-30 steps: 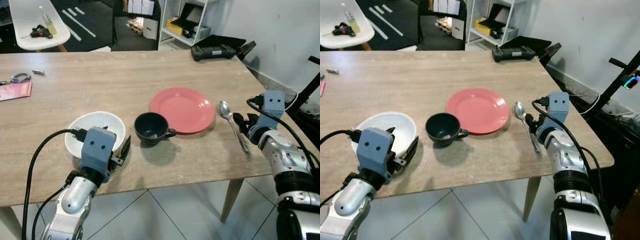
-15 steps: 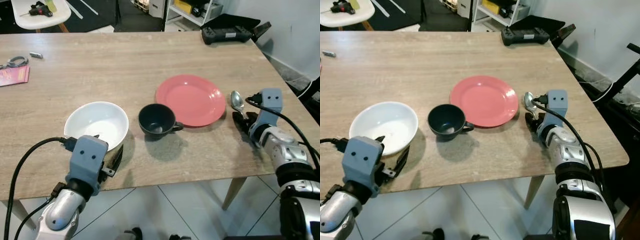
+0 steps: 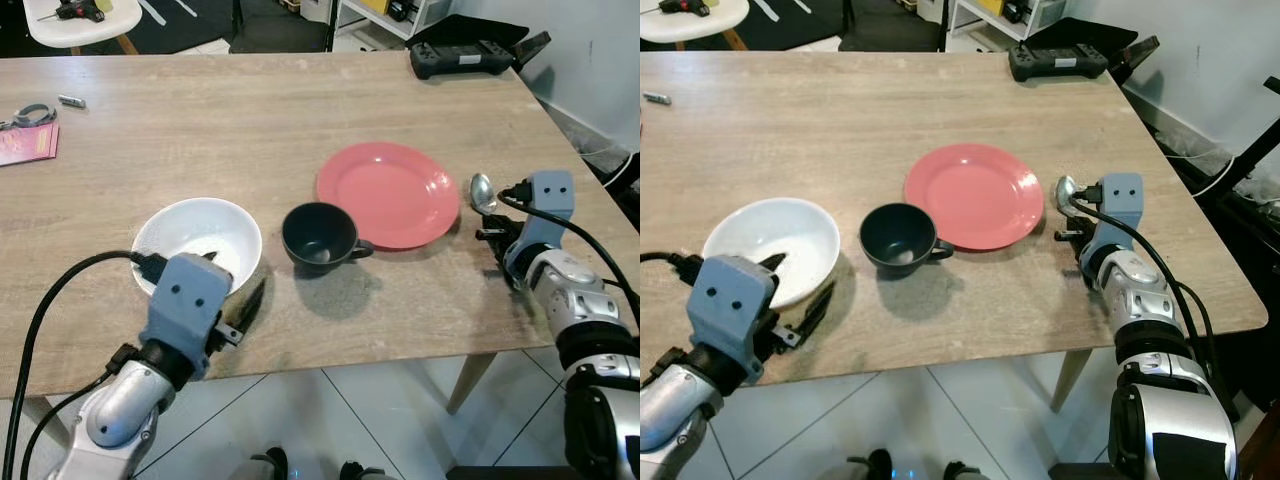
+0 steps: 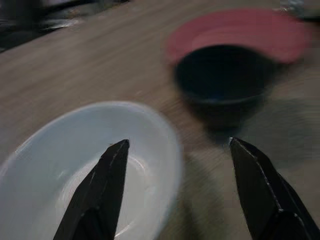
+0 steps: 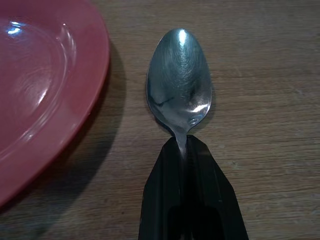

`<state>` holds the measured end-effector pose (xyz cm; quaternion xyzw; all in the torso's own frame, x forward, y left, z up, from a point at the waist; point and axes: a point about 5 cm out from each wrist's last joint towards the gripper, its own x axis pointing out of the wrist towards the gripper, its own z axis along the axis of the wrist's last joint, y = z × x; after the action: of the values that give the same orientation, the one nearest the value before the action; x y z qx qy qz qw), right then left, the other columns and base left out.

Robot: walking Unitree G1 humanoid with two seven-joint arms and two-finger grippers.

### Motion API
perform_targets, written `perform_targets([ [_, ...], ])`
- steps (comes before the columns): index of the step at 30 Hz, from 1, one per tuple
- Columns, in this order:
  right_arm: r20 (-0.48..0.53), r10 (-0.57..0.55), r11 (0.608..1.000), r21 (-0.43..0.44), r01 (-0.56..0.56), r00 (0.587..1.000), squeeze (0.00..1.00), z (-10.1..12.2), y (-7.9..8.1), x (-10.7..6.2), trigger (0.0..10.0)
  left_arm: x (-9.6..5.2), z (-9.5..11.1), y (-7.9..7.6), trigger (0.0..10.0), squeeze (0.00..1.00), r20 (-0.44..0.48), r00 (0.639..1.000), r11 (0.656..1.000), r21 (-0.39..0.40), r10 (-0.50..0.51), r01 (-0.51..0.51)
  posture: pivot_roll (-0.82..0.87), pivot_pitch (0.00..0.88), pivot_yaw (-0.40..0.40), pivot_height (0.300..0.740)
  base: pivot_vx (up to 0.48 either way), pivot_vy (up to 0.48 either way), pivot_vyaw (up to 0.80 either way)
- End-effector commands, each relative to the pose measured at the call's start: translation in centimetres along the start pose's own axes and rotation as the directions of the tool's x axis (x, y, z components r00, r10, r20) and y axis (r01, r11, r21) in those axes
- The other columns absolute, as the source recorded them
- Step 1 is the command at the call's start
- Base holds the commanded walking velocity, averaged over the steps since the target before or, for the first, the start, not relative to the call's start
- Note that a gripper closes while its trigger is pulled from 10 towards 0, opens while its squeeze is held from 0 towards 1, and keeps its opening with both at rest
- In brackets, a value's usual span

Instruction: Setting the table

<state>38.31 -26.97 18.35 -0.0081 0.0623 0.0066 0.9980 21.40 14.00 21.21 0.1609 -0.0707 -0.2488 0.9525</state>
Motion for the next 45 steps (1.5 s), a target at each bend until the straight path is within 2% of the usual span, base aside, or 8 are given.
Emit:
perform_targets([
  [1, -0.100, -0.024, 0.999, 0.023, 0.026, 0.995, 0.00, -2.5, -0.7, -0.5, 0.0, -0.9, 0.4, -0.7, 10.0, 0.00, -0.017, 0.992, 0.992, -0.045, -0.122, 0.121, 0.13, 0.221, 0.073, 0.740, 0.000, 0.000, 0.00],
  [15, -0.043, -0.038, 0.998, 0.049, 0.040, 0.998, 0.00, -1.3, -0.8, -0.3, 0.0, -2.2, 1.6, 0.8, 10.0, 0.00, -0.070, 0.964, 0.966, -0.013, -0.258, 0.258, 0.13, 0.214, 0.066, 0.740, 0.000, 0.000, 0.00],
  [16, -0.033, -0.042, 0.998, 0.052, 0.044, 0.999, 0.00, -1.0, -0.9, -0.3, 10.0, -2.2, 1.7, 0.8, 10.0, 0.00, -0.068, 0.964, 0.966, -0.019, -0.258, 0.258, 0.13, 0.214, 0.066, 0.740, 0.000, 0.000, 0.00],
  [22, 0.091, -0.100, 0.993, 0.065, 0.094, 0.991, 0.00, 1.9, -1.6, -0.3, 10.0, -2.1, 2.0, 1.3, 10.0, 0.00, -0.064, 0.963, 0.965, -0.027, -0.261, 0.260, 0.13, 0.198, 0.063, 0.740, 0.000, 0.000, 0.00],
  [26, 0.281, -0.247, 0.968, 0.121, 0.222, 0.927, 0.00, 5.3, -2.2, -1.1, 10.0, -2.0, 1.7, 1.4, 10.0, 0.00, -0.072, 0.962, 0.965, -0.011, -0.262, 0.262, 0.12, 0.181, 0.063, 0.740, 0.000, 0.000, 0.00],
  [27, 0.405, -0.288, 0.956, 0.181, 0.233, 0.868, 0.00, 7.2, -1.5, -2.2, 10.0, -1.5, 1.5, 1.2, 10.0, 0.00, -0.067, 0.965, 0.968, -0.009, -0.253, 0.253, 0.11, 0.169, 0.065, 0.740, 0.000, 0.000, 0.00],
  [30, 0.467, -0.297, 0.952, 0.211, 0.221, 0.833, 0.00, 8.0, -0.6, -3.1, 10.0, -1.1, 1.3, 1.2, 10.0, 0.00, -0.061, 0.969, 0.971, -0.010, -0.239, 0.239, 0.10, 0.159, 0.065, 0.740, 0.000, 0.000, 0.00],
  [45, 0.463, -0.226, 0.969, 0.194, 0.151, 0.857, 0.00, 4.2, 7.1, -7.5, 10.0, 3.5, 0.4, 1.6, 10.0, 0.00, 0.037, 0.995, 0.992, -0.085, 0.095, -0.092, 0.04, 0.089, 0.053, 0.740, 0.000, 0.000, 0.00],
])
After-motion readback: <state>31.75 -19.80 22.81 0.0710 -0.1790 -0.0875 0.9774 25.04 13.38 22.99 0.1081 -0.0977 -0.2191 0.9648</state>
